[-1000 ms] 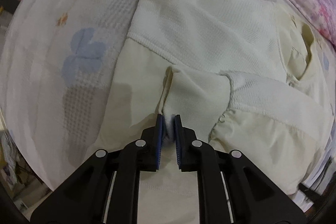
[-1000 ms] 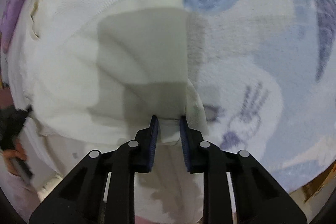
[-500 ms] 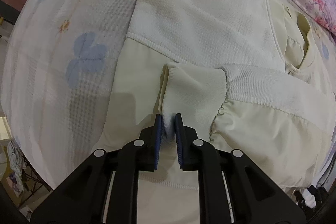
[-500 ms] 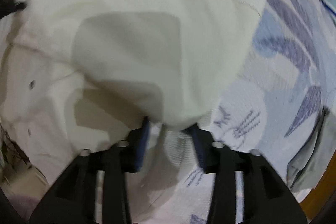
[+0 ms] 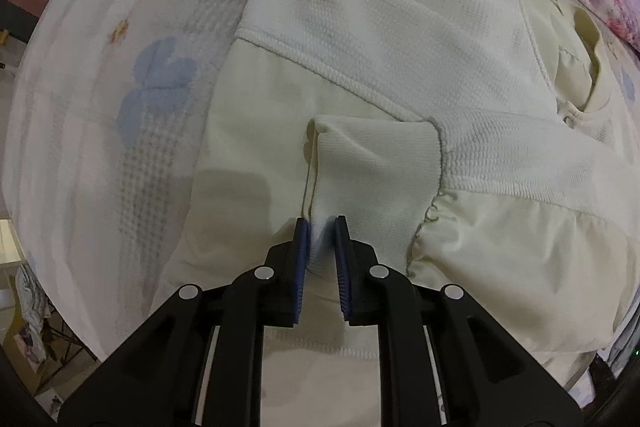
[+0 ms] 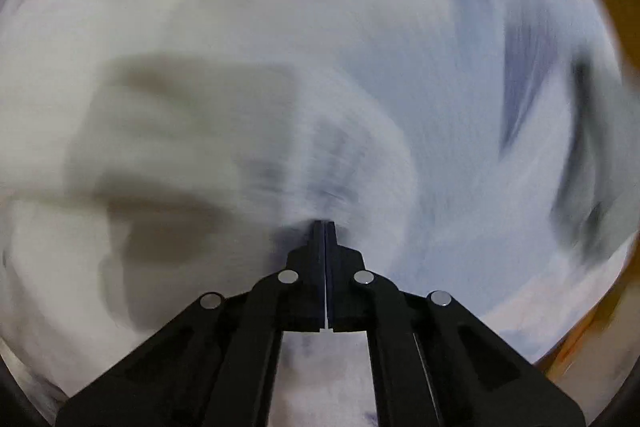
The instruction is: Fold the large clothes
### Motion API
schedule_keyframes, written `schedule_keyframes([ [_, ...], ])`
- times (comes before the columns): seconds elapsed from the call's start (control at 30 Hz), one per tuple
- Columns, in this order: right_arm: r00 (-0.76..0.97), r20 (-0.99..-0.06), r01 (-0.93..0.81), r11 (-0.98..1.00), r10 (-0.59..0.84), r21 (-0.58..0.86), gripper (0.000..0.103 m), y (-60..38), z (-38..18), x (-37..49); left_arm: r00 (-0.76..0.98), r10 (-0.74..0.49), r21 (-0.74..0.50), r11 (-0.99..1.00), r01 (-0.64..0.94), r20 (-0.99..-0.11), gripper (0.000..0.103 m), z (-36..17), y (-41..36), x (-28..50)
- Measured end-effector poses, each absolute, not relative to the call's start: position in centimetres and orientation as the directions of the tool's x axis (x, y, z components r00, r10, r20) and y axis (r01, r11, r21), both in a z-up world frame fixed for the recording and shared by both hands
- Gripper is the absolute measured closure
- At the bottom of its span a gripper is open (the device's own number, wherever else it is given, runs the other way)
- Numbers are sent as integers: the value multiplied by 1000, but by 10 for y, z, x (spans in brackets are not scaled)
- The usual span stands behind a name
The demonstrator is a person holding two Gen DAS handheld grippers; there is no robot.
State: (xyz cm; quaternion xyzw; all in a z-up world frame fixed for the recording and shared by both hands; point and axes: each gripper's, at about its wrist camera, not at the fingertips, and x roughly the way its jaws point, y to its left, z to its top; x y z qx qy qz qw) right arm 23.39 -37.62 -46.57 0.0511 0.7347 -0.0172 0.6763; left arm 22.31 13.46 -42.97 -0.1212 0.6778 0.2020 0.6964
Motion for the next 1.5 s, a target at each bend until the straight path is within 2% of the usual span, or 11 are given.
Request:
schedule_keyframes([
  [0.2,21,-975,32,974,223,224,98,-375,-391,268,-1,131,121,910,-396,-991,88,-408,126,225],
  [0.33,27,-936,14,936,351,352,96,-359,-389,307,65,138,99,906,-412,-988,88,-378,124,227],
  [0.47,-114,-955,67,961,275,269,103,-322,-466,279,67,-16,-42,913,-407,-998,89,-399,112,235],
  [0.57,-116,-936,196,932,331,305,103,-345,-461,283,-29,16,26,926,-375,-999,91,-442,97,239],
  [0.63,-103,-967,176,961,235,215,103,-349,-440,289,-35,32,42,932,-360,-999,91,-439,95,242],
  [0.83,38,-954,115,947,298,300,101,-341,-412,357,54,28,5,926,-377,-998,91,-404,104,266],
  [0.97,70,-974,111,969,215,222,101,-327,-446,400,102,-14,-52,925,-377,-995,91,-410,104,294],
  [1.03,31,-975,115,969,219,221,103,-324,-472,412,53,-48,-64,925,-374,-997,91,-444,105,311],
  [1.2,-97,-970,40,975,223,220,100,-362,-433,366,44,-39,-52,935,-351,-998,91,-428,107,305],
  [1.33,-280,-947,-3,986,157,164,100,-370,-447,294,-21,-19,-10,940,-342,-1000,91,-422,101,263],
  [1.5,-236,-944,113,971,233,212,101,-405,-455,274,13,-86,-85,919,-386,-996,90,-449,111,247],
])
